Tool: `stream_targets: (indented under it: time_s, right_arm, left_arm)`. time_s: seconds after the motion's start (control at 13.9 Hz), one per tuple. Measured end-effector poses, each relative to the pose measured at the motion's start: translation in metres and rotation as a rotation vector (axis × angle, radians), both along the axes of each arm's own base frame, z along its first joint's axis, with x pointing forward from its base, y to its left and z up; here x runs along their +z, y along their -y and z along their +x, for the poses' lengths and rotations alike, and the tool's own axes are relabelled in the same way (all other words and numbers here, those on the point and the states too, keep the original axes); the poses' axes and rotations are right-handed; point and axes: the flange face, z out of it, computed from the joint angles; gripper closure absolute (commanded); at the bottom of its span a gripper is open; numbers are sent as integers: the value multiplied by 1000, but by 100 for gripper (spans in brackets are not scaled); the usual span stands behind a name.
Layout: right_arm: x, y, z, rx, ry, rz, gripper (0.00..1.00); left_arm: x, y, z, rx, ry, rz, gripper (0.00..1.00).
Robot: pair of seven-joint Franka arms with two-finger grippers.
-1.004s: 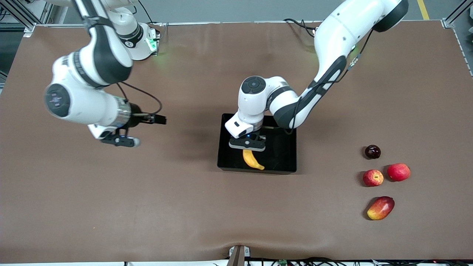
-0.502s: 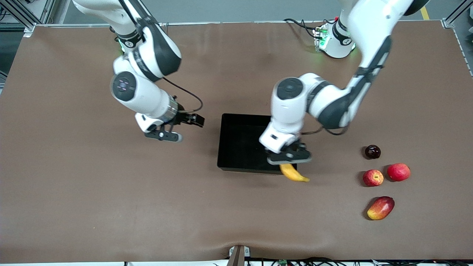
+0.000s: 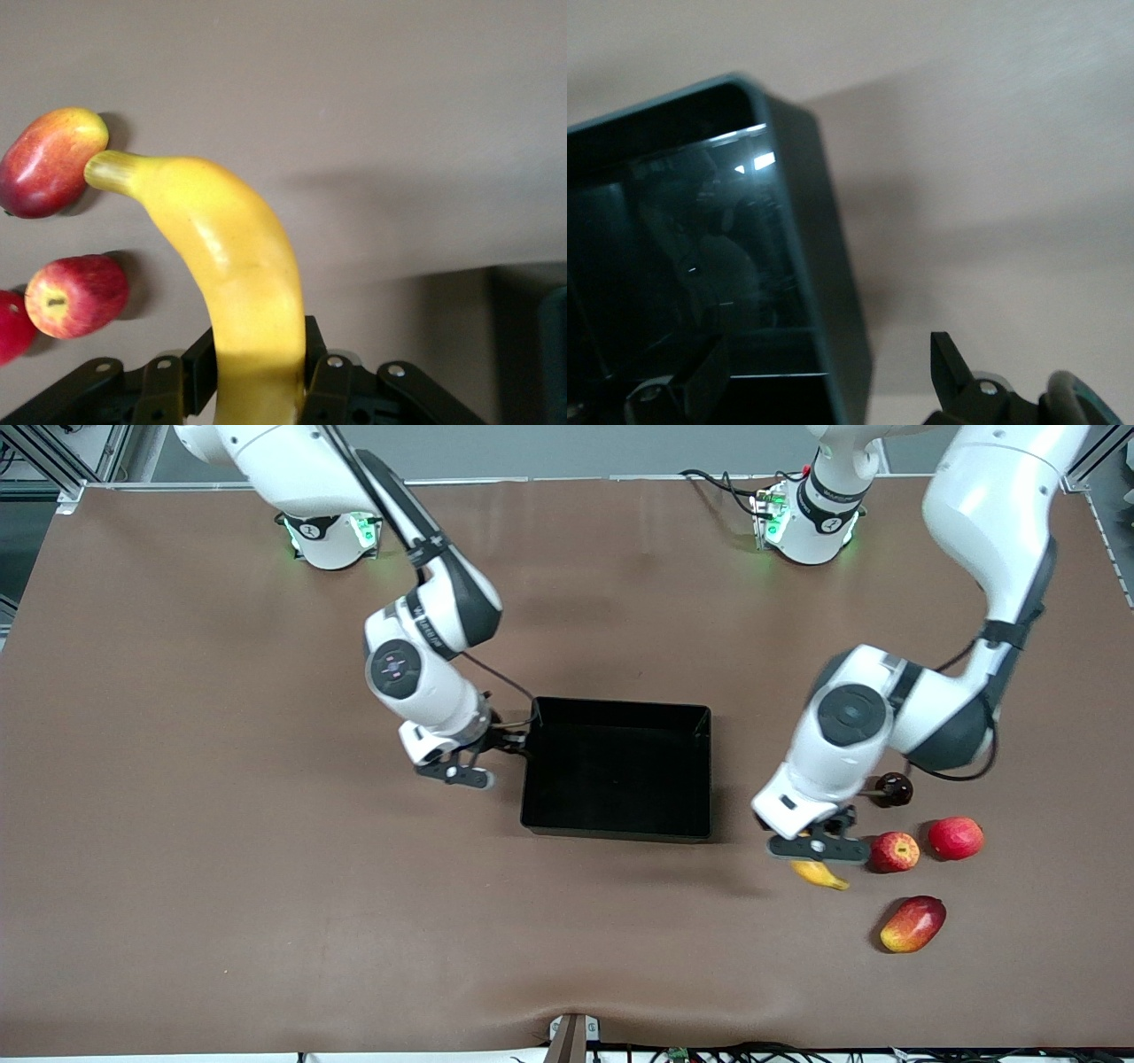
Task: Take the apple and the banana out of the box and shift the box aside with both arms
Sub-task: 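Carry the banana beside the fruits while the right gripper grasps the tray rim, then drag the black tray away with the right gripper while the left gripper releases the banana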
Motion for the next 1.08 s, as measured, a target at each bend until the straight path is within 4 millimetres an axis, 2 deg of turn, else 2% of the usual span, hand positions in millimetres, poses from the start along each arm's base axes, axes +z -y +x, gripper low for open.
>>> stream_targets:
  time_s: [0.07, 0.14, 0.22, 0.36, 0.57, 0.72, 0.93, 1.08]
  right_arm:
    - [-6, -13, -4, 11, 8, 0, 24]
    - [-15, -23, -6, 33, 24, -11, 33]
    - [-25, -27, -7, 75, 54, -47, 47]
    - [-41, -24, -3, 146, 109, -132, 100]
    - [-47, -17, 4, 151, 118, -153, 100]
    - [-42, -16, 8, 123, 112, -138, 100]
    - [-35, -11, 15, 90, 59, -132, 100]
    - [-19, -1, 27, 85, 4, -158, 100]
  left_arm:
    - [-11, -13, 2, -37, -26, 5, 100]
    - [-22, -23, 3, -70, -48, 4, 100]
    - [-34, -32, 4, -102, -59, -4, 100]
    - [-62, -52, 7, -159, -32, -59, 100]
    - [-108, -81, 2, -182, 12, -145, 100]
    - [-129, -84, -3, -217, 9, -135, 100]
    - [-133, -87, -2, -249, 30, -110, 100]
    - [-133, -91, 0, -248, 41, -105, 96]
